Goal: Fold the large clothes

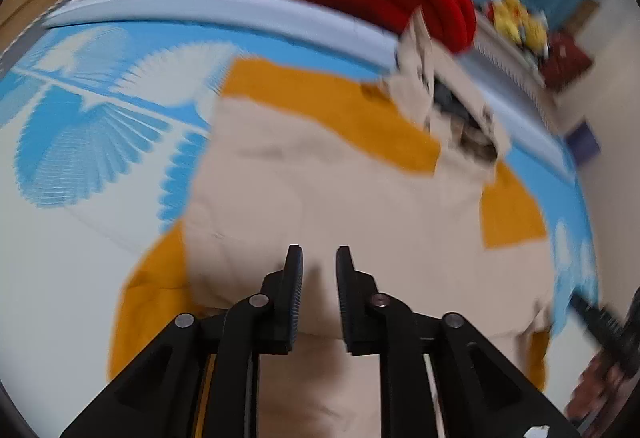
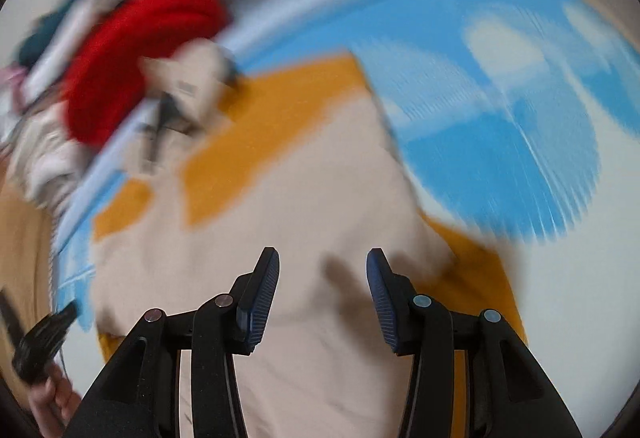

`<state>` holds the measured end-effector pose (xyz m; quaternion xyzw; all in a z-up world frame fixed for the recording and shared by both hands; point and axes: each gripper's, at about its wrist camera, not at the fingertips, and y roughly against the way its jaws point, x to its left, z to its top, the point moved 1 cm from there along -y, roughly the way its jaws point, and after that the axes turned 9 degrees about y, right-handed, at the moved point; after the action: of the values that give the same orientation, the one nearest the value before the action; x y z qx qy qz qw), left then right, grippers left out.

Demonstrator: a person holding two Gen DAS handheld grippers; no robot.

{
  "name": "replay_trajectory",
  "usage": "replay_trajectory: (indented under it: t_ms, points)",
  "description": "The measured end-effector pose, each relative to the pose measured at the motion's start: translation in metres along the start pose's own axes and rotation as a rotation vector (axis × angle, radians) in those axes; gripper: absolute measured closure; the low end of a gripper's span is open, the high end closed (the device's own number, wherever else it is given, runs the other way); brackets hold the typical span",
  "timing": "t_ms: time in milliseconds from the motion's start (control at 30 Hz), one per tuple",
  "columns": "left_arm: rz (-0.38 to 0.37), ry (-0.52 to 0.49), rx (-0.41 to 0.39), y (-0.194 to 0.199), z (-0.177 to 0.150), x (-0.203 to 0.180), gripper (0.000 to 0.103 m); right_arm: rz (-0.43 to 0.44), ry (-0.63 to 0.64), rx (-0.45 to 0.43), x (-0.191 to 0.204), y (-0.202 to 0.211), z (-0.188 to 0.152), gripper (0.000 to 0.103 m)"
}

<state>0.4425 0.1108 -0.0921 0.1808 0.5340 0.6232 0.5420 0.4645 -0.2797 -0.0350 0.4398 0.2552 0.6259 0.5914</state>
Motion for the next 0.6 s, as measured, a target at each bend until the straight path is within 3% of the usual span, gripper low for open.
replay_trajectory:
  t_ms: [33, 67, 100, 167, 200, 267, 300, 400, 533, 600]
  points:
    - [0.047, -0.019, 0.049, -0.018, -0.005, 0.002, 0.082, 0.015, 0.049, -0.026, 0.005, -0.002, 0.003, 0.056]
    - [0.113, -0.02, 0.131, -0.042, -0.012, 0.01, 0.085, 0.005, 0.07, -0.015, 0.003, -0.011, 0.003, 0.056]
    - [0.13, -0.01, 0.164, -0.049, -0.015, 0.014, 0.086, -0.028, 0.074, 0.018, -0.004, -0.022, 0.0, 0.056]
    - [0.131, 0.015, 0.147, -0.04, -0.014, 0.014, 0.087, -0.102, 0.026, 0.145, -0.026, -0.051, -0.011, 0.056]
    - [0.118, 0.003, 0.117, -0.027, -0.01, 0.007, 0.087, -0.101, -0.039, 0.218, -0.041, -0.063, -0.018, 0.064]
    - [0.078, -0.065, 0.012, 0.008, -0.001, -0.015, 0.087, -0.117, -0.1, 0.233, -0.05, -0.053, -0.015, 0.069]
    - [0.064, -0.107, -0.042, 0.025, 0.004, -0.028, 0.087, -0.129, -0.092, 0.197, -0.046, -0.038, -0.006, 0.069]
    - [0.025, -0.159, -0.089, 0.042, 0.027, -0.061, 0.087, -0.108, -0.043, 0.016, -0.024, 0.019, 0.023, 0.069]
    - [-0.022, -0.189, -0.051, 0.022, 0.08, -0.107, 0.087, -0.078, 0.07, -0.177, 0.005, 0.084, 0.048, 0.067]
    - [0.01, -0.217, -0.081, 0.004, 0.111, -0.131, 0.087, -0.144, 0.169, -0.243, 0.016, 0.1, 0.056, 0.067]
